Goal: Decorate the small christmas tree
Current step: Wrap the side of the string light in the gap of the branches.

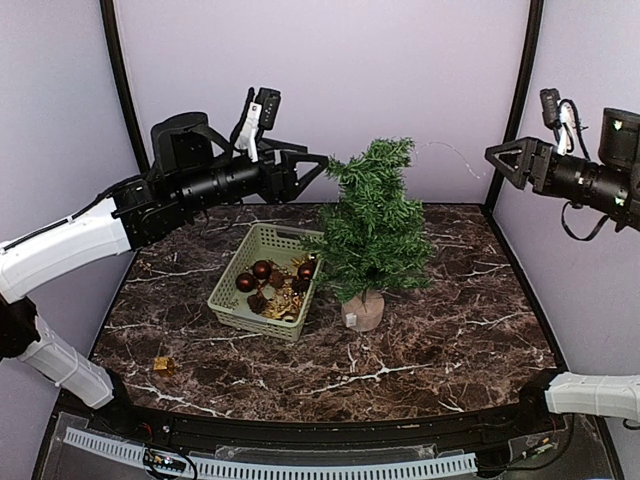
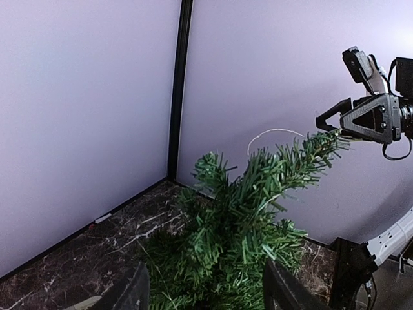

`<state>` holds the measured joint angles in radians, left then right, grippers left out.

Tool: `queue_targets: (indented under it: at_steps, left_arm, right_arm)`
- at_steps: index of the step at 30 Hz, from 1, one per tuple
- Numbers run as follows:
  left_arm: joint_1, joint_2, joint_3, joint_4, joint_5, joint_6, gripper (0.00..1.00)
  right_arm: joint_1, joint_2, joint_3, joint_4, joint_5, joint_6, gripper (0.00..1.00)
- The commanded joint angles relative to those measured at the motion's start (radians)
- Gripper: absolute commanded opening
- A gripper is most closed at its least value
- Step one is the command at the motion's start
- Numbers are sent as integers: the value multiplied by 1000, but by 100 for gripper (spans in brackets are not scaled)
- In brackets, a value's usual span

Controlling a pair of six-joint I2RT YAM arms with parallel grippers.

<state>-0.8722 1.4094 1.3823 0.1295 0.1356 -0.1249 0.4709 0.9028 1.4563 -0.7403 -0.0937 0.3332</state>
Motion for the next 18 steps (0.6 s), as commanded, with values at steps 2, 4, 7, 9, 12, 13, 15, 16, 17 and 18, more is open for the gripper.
queue_targets:
  at_steps: [2, 4, 7, 9, 12, 13, 15, 16, 17, 18]
  left_arm:
    - [6, -58, -43, -67, -16, -36, 62]
    - [6, -71, -60, -76, -17, -43, 60]
    - [7, -91, -90, -84, -22, -47, 57]
    - [8, -99, -100, -89, -27, -46, 55]
    - [7, -106, -107, -96, -31, -43, 52]
    - [8, -109, -111, -98, -30, -41, 51]
    - [6, -113, -119, -96, -32, -38, 50]
    - [7, -115, -122, -95, -37, -38, 50]
    - [7, -120, -129, -92, -39, -37, 49]
    - [7, -121, -131, -92, -44, -35, 49]
  right_arm:
    - [-3, 99, 133, -138, -44, -80, 72]
    - [-3, 150, 192, -188, -60, -101, 70]
    - [-3, 208, 260, -251, -82, -127, 62]
    - [-2, 241, 284, -277, -94, -138, 57]
    - [-2, 277, 312, -297, -104, -150, 47]
    - [-2, 284, 319, -298, -111, -152, 43]
    - [-2, 293, 330, -298, -124, -155, 34]
    - [-2, 295, 331, -296, -131, -155, 31]
    - [-2, 298, 330, -293, -138, -155, 30]
    - [-2, 300, 327, -289, -147, -155, 29]
